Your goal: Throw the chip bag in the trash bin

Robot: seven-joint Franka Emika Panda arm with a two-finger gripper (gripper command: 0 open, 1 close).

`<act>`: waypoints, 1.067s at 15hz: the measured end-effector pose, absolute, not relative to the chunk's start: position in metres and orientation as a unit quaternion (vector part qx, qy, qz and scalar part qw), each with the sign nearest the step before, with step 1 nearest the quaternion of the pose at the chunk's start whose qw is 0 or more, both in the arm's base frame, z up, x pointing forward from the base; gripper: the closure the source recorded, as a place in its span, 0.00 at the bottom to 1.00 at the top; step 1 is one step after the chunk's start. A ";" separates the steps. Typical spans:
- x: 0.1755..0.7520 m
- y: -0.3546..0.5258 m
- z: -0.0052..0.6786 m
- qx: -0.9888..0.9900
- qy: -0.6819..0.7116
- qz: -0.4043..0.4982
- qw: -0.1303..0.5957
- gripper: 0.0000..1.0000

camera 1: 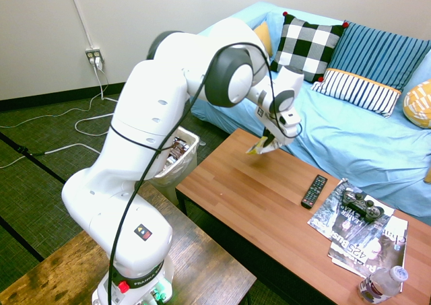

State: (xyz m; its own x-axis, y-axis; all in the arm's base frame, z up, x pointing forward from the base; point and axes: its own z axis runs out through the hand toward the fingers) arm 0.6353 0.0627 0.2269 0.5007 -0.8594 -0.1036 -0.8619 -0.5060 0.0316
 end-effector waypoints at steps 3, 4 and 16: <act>0.605 0.155 0.271 -0.907 0.419 0.026 0.011 1.00; 0.594 0.190 0.279 -0.919 0.394 0.016 0.006 1.00; 0.449 0.460 0.224 -0.978 0.196 0.025 -0.062 0.00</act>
State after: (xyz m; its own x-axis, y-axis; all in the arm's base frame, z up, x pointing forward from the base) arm 0.4495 0.4602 0.2243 0.9217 -0.3871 -0.0237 -0.3810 -0.9153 0.1308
